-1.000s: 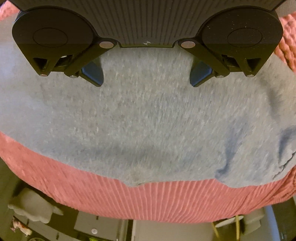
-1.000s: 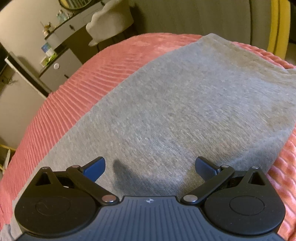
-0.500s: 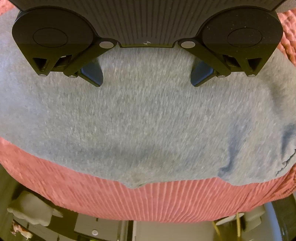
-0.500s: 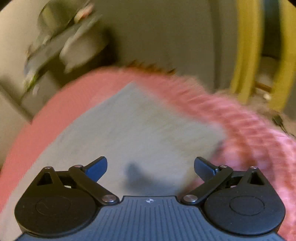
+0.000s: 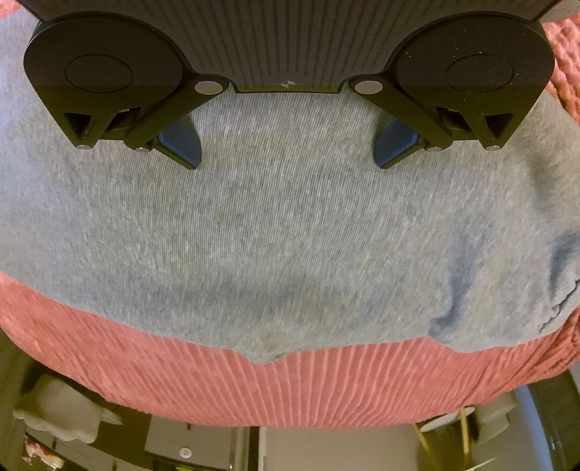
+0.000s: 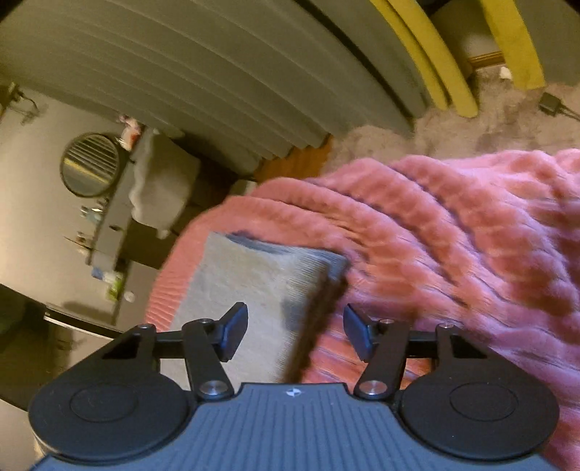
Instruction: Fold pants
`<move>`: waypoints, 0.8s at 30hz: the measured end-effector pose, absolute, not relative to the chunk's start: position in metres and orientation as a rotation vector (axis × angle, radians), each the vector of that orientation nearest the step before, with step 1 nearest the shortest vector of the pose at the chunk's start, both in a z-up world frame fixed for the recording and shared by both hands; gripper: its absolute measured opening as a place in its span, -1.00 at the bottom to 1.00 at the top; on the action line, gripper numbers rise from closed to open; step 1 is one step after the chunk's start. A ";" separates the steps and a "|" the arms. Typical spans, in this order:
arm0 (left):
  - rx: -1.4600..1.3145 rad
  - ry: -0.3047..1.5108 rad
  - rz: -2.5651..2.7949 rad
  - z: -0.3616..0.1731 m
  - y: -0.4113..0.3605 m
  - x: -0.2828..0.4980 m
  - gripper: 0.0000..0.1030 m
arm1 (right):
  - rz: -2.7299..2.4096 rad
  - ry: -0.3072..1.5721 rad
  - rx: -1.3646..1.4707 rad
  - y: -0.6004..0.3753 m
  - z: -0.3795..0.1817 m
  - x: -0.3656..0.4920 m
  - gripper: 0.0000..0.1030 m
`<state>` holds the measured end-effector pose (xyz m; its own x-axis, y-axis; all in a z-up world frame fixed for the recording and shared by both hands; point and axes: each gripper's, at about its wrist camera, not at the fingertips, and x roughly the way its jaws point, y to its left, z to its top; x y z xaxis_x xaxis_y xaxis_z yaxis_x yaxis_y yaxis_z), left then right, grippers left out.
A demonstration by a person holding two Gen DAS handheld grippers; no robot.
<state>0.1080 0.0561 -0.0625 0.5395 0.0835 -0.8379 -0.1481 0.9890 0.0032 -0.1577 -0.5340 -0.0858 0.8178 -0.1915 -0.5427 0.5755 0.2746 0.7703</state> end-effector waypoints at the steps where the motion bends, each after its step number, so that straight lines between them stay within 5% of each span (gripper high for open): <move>1: -0.071 0.990 0.141 -0.063 0.056 0.108 1.00 | -0.518 0.380 1.195 -0.537 -0.086 -0.155 0.16; 13: -0.060 0.979 0.149 -0.065 0.056 0.109 1.00 | -0.520 0.348 1.320 -0.559 -0.122 -0.134 -0.75; 18: -0.053 0.975 0.152 -0.066 0.055 0.109 1.00 | -0.407 0.243 1.287 -0.550 -0.113 -0.131 -0.77; 24: -0.053 0.974 0.152 -0.065 0.054 0.108 1.00 | -0.470 0.334 1.304 -0.554 -0.126 -0.120 -0.67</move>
